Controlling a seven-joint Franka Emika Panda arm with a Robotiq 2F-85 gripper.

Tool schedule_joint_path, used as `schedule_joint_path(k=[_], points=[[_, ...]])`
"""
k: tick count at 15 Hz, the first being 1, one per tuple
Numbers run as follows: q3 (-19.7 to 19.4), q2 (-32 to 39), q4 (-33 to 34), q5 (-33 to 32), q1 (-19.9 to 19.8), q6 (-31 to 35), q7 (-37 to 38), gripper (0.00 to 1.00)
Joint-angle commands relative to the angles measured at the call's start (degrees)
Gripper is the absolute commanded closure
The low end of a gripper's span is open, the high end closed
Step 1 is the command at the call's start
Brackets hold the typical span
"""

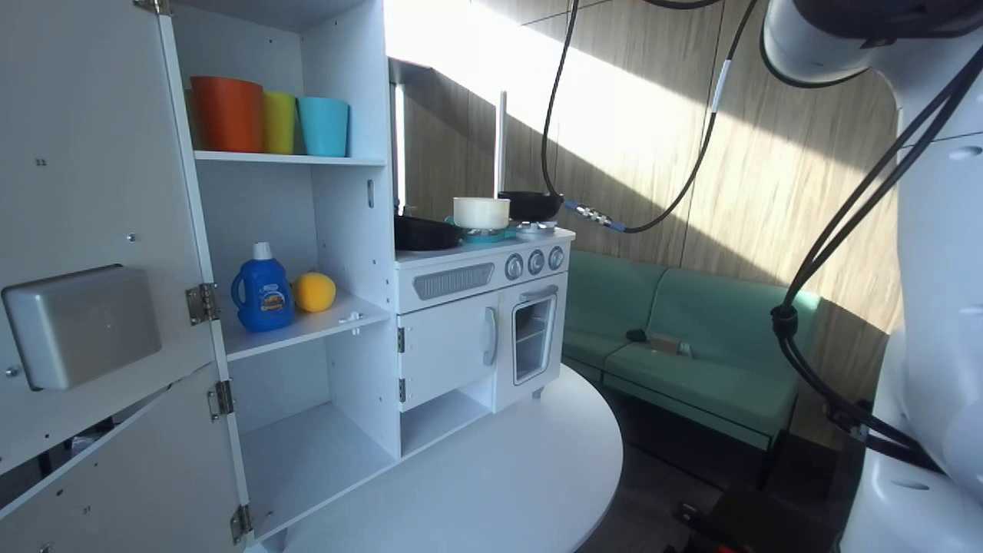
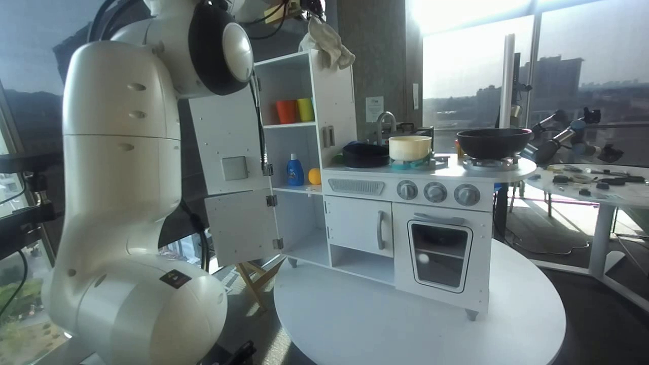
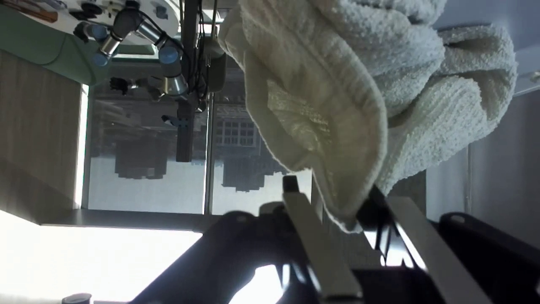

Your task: Pick up the white towel from the top of the refrigerator and wipe the black bowl in the sink, put the white towel on top of the refrigerator

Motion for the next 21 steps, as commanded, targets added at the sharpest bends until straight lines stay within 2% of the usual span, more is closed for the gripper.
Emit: schedule_joint_path(k=[1, 5, 11, 12, 13, 21], points=[[0.29, 1.94, 1.66, -0.48, 0.91, -2.09, -0.28, 0.27], [0.60, 4.78, 3.15, -0.04, 1.78, -3.86, -1.41, 0.01], [1.98, 8.42, 4.92, 0.69, 2.88, -7.65, -3.43, 0.00], [2.16, 8.64, 5.37, 0.73, 2.96, -7.74, -4.25, 0.25], [2.06, 8.75, 5.71, 0.26, 3.27, -7.91, -4.41, 0.26], [1.37, 8.46, 7.00, -1.66, 4.43, -9.79, -4.79, 0.86]])
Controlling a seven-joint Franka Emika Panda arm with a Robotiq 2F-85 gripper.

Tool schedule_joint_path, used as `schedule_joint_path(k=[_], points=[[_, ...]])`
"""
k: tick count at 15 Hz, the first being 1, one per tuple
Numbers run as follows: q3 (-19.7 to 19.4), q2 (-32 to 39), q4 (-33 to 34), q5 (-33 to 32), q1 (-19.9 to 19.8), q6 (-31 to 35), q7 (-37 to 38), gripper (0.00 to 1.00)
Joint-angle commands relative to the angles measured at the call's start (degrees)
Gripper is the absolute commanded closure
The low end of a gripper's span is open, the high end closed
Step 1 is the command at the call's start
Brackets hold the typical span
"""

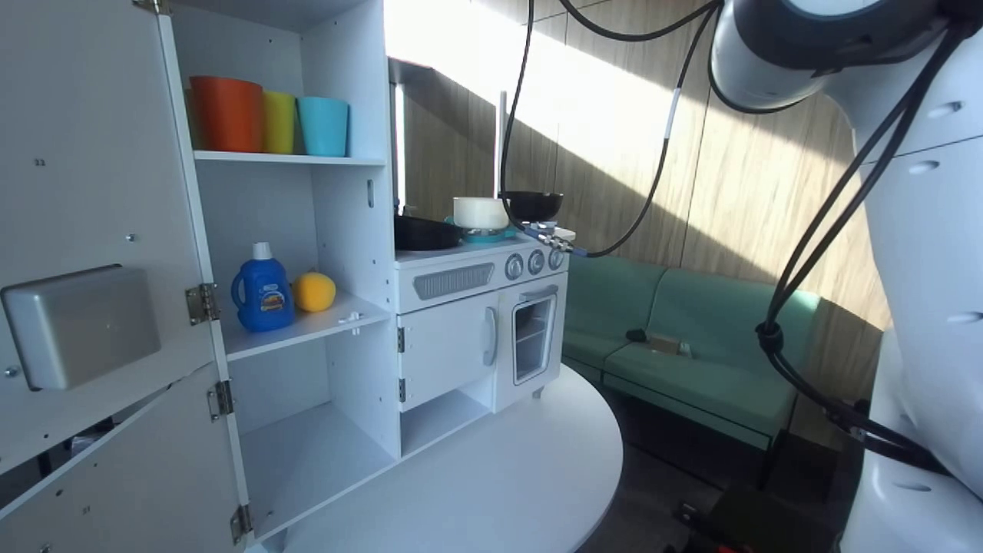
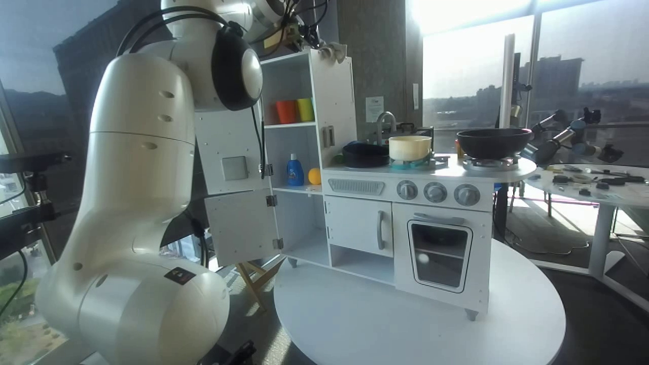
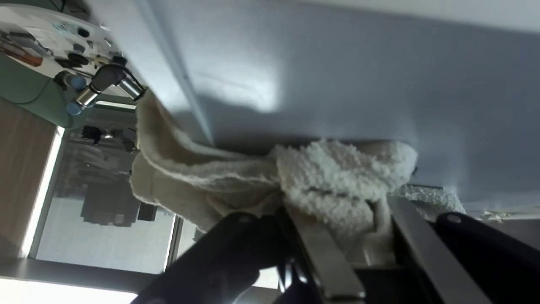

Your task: Pick up the white towel from the top of the refrigerator and wipe the black bowl in the sink, put the white towel on top of the refrigerator

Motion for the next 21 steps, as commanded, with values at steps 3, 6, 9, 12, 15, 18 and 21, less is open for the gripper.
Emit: schedule_joint_path(k=[3, 6, 9, 12, 15, 18, 21], points=[[-2.19, -0.66, 2.40, -5.66, 1.43, -1.02, 5.93, 0.94], [-3.28, -3.91, 0.93, -8.46, 0.74, 0.61, 12.82, 0.90], [-5.00, -7.92, -0.99, -11.92, 0.35, 0.70, 20.19, 0.89], [-6.66, -12.68, -4.17, -15.37, -0.20, 0.06, 26.37, 0.89], [-7.95, -17.86, -9.49, -18.00, -0.66, -2.77, 30.19, 0.89], [-8.83, -22.92, -16.44, -17.92, -1.40, -6.73, 31.95, 0.89], [-10.23, -26.23, -23.81, -16.68, -2.61, -7.83, 31.75, 0.89]])
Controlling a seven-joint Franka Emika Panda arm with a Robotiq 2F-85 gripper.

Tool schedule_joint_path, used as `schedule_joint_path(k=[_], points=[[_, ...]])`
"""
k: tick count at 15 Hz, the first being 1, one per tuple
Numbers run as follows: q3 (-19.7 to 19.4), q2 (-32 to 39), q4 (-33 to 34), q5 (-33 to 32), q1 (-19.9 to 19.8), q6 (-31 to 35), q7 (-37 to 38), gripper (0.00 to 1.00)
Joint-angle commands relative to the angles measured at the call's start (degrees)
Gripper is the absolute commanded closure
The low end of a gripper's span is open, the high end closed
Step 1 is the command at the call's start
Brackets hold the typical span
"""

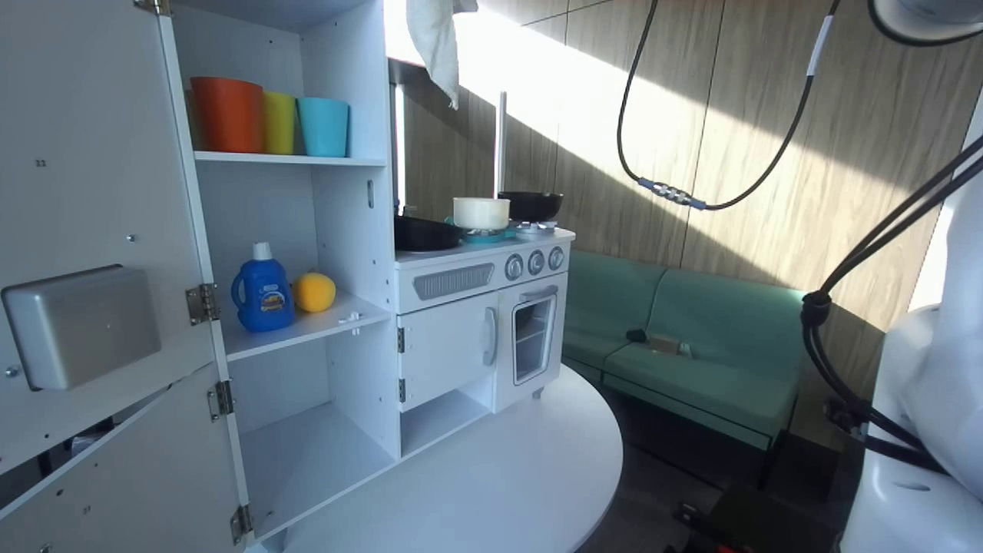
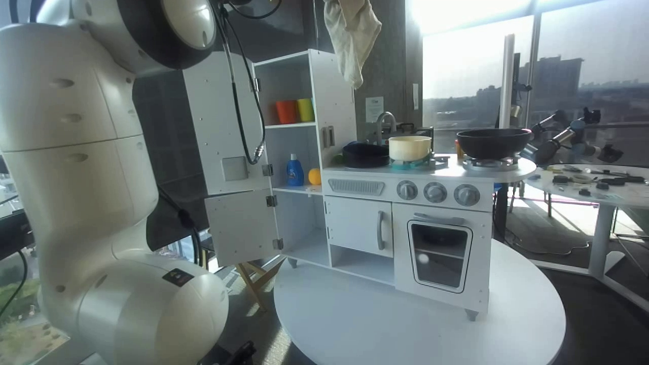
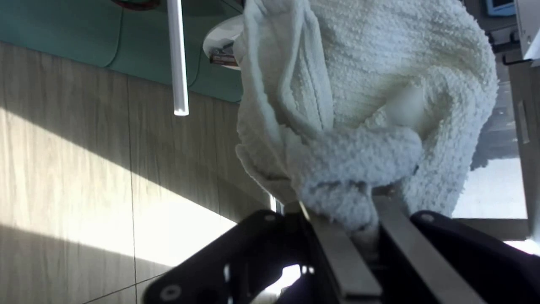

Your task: Pick up the white towel from the top of the refrigerator and wipe the black bowl in the sink, put the white towel on top of the refrigerator

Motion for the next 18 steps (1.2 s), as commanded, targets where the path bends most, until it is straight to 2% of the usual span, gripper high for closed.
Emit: schedule_joint_path(k=[1, 5, 9, 10, 11, 13, 18], points=[[-1.91, -5.94, -11.65, 0.13, -1.55, 1.38, 1.95, 0.89], [-5.22, -6.41, -19.11, 1.13, -3.24, 6.15, 1.56, 0.88], [-8.92, -4.96, -24.58, 4.52, -4.44, 17.52, -0.68, 0.89], [-9.85, -4.53, -25.98, 6.99, -4.44, 21.18, -1.94, 0.89], [-7.40, -3.92, -26.92, 10.77, -7.96, 24.58, -4.02, 0.89], [-7.19, -2.94, -28.90, 16.32, -9.25, 28.73, -8.06, 0.89], [-5.89, 0.03, -31.62, 34.75, -10.31, 32.63, -22.67, 0.89]])
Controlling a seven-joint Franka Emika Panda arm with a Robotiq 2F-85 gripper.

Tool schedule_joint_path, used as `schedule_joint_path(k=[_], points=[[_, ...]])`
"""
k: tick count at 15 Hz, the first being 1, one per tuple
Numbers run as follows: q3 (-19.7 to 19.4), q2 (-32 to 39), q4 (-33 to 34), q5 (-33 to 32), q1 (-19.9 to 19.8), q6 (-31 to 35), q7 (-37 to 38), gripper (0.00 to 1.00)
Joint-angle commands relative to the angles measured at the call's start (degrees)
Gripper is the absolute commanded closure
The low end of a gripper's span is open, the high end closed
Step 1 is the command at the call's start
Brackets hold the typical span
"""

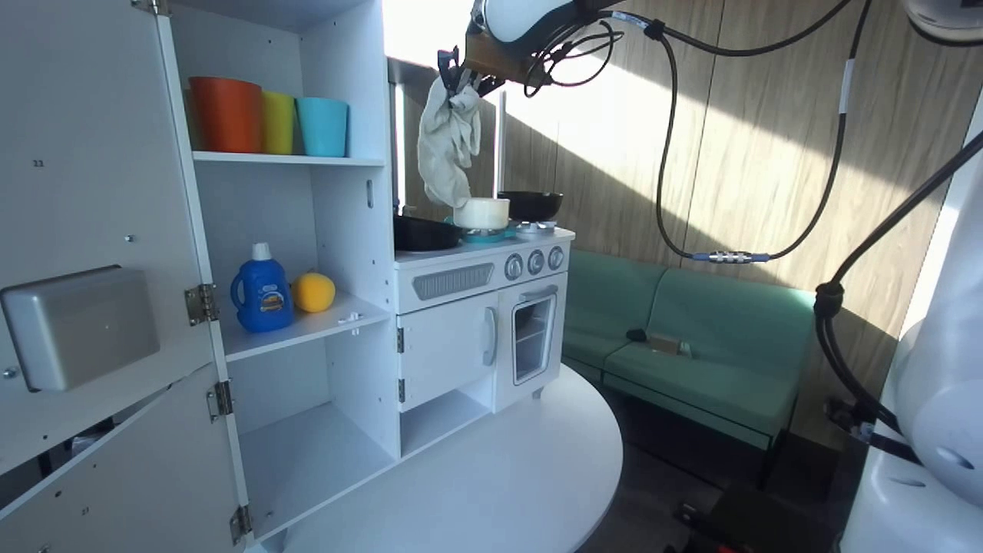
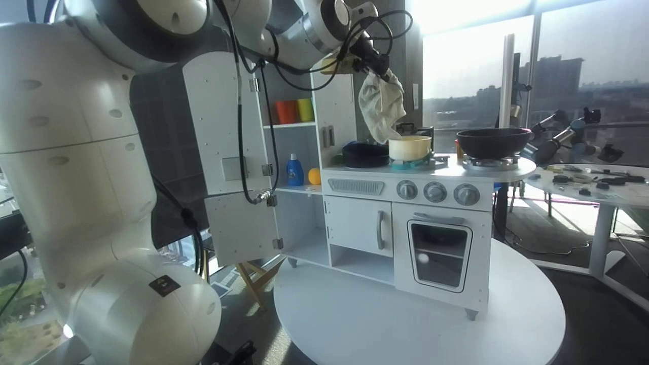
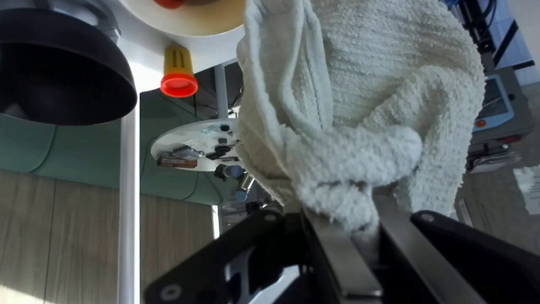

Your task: Pick up the white towel from the top of the refrigerator and wipe the black bowl in the sink, put the white towel on top of the refrigerator

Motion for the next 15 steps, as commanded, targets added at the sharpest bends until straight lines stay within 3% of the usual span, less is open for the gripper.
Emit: schedule_joint_path(k=[1, 5, 15], points=[[1.95, 1.28, -1.18, 13.37, -1.00, 2.19, -11.76, 0.89], [3.03, 2.42, -1.13, 23.40, -1.10, -1.98, -21.88, 0.88], [3.23, 5.29, -3.44, 32.39, -2.56, -10.50, -34.32, 0.89]])
